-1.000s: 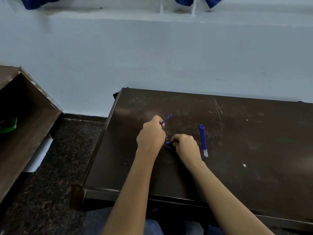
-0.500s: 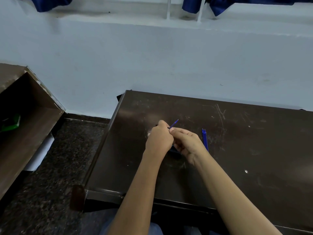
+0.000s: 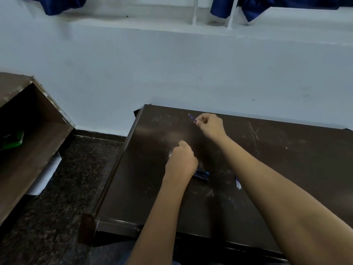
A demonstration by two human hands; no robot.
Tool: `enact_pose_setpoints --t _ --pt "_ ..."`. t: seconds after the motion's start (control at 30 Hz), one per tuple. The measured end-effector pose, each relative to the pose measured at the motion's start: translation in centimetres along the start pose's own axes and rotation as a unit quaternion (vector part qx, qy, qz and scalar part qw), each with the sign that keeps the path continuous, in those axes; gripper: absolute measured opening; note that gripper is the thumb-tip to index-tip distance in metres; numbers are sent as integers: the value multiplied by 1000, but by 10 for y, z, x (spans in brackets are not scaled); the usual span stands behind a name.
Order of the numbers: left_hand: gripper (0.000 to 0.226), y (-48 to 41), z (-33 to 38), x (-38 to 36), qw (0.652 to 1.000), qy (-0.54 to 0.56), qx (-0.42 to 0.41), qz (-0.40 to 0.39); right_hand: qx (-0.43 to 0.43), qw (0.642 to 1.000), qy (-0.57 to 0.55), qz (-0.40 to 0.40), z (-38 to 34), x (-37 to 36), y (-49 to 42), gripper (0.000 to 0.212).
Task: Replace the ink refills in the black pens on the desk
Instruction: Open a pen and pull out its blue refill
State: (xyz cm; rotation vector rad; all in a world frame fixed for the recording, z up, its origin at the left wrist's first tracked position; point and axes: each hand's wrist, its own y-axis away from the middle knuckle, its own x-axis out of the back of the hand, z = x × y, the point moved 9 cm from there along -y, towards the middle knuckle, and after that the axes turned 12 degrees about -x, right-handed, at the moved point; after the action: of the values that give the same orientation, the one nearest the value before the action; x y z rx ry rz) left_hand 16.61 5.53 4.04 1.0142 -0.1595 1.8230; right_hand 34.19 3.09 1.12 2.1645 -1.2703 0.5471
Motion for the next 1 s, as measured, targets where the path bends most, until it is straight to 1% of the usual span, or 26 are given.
enact_pose_setpoints --t 0.03,0.1,0.17,0.27,0.47,1.0 --pt "32 -1 0 1 1000 -8 -6 6 18 998 56 -3 4 -11 -3 17" --pt "30 -2 0 3 1000 -20 -12 12 14 992 121 -19 19 -29 -9 20" --pt "29 -4 -1 4 999 -27 -15 19 20 983 181 -18 26 -42 -10 24" --pt "29 -5 -2 8 999 -31 -12 30 72 970 232 10 25 -52 -8 26" --pt "29 -4 -3 9 999 -35 -14 33 91 965 240 61 28 -54 -3 26" --pt "27 -4 1 8 998 -35 -21 39 85 970 222 47 28 -53 -4 25"
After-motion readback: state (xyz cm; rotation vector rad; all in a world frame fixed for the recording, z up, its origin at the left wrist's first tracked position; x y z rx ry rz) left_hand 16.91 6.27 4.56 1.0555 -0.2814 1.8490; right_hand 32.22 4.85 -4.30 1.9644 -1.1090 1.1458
